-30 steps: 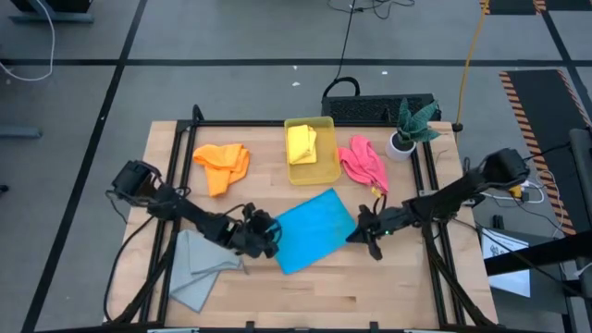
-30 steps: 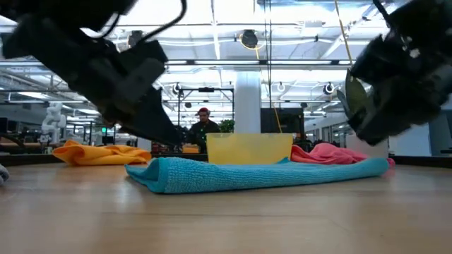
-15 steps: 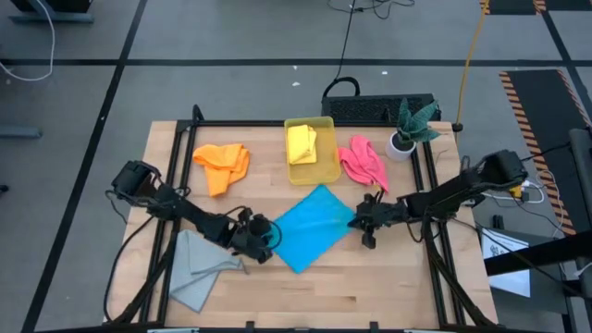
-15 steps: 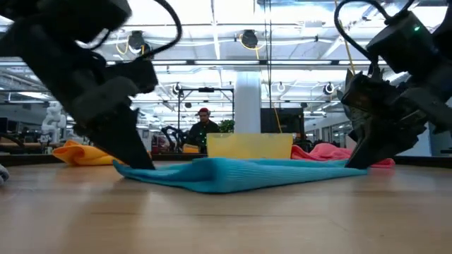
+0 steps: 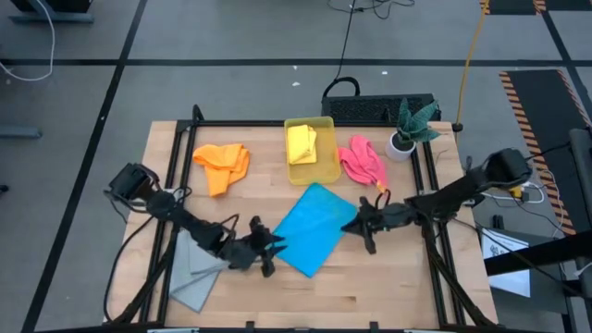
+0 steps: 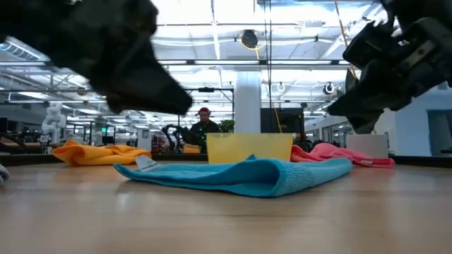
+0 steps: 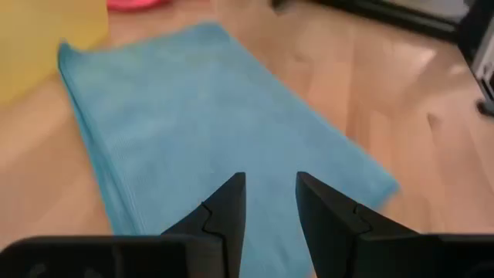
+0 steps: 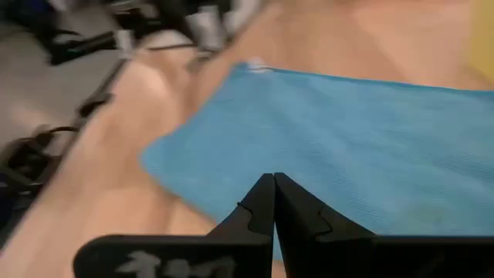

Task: Fold microfiber towels
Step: Fold the blue microfiber towel

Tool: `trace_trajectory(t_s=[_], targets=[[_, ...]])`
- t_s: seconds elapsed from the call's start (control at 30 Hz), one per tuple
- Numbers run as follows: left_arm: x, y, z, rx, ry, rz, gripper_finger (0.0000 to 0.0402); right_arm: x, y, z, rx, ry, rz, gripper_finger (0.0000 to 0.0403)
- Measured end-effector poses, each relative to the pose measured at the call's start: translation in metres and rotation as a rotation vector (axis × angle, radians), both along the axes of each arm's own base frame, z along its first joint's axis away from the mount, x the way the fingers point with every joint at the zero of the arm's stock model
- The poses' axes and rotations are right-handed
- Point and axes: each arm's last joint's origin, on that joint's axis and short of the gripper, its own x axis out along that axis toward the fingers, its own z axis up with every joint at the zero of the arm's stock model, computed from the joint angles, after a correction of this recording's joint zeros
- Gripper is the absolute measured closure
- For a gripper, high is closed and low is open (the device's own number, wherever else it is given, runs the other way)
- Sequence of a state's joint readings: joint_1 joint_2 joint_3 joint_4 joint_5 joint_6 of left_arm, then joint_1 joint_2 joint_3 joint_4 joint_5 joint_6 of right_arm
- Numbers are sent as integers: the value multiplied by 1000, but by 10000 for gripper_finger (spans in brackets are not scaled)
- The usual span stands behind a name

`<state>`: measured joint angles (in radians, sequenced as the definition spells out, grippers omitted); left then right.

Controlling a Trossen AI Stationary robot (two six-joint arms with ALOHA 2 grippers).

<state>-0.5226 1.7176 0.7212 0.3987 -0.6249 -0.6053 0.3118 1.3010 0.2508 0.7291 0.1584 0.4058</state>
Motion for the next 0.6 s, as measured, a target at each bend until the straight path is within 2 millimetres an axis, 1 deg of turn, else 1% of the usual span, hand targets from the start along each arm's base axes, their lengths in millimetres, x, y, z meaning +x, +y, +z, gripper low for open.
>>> trace_trajectory(t_s=[0.07, 0.17, 0.27, 0.37, 0.47, 0.6], targets=[[7, 11, 0, -2, 9, -7, 284, 5, 8, -5, -2, -18, 11, 403], [13, 30, -2, 10, 53, -1, 284, 18, 17, -17, -20, 31, 24, 403], [19, 46, -12, 45, 105, 32, 284, 37, 24, -28, -18, 77, 18, 403], [24, 57, -25, 51, 149, 50, 284, 51, 28, -40, -36, 147, 28, 403], [21, 57, -45, 8, 237, 62, 284, 54, 29, -47, -13, 225, 79, 403], [14, 42, -54, -73, 260, 116, 284, 43, 28, -47, -24, 295, 94, 403]])
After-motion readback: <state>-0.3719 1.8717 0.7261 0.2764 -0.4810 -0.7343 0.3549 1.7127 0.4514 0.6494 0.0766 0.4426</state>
